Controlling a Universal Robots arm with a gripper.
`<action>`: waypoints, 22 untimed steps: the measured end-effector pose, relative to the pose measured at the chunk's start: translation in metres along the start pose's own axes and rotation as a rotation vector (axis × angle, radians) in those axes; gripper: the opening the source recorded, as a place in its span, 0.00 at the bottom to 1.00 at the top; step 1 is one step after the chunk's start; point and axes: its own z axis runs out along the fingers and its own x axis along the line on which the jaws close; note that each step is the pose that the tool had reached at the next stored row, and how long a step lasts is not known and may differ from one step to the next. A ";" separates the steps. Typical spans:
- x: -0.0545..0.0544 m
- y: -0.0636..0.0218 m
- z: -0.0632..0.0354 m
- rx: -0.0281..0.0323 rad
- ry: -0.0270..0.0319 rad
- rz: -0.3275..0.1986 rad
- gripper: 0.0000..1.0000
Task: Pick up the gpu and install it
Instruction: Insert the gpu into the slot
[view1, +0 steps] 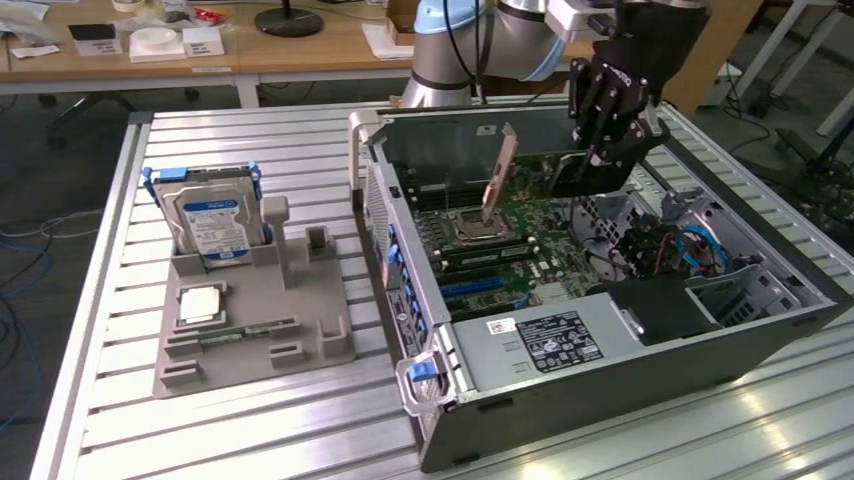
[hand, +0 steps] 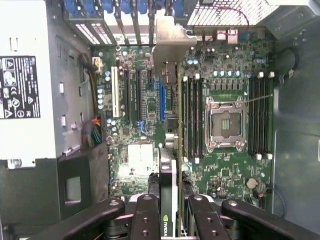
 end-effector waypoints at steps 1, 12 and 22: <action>0.000 0.0014 0.0000 0.0000 -0.0001 0.000 0.27; 0.000 0.0065 0.0005 0.0006 0.0001 0.000 0.27; 0.001 0.0190 0.0021 0.0011 0.0000 0.000 0.27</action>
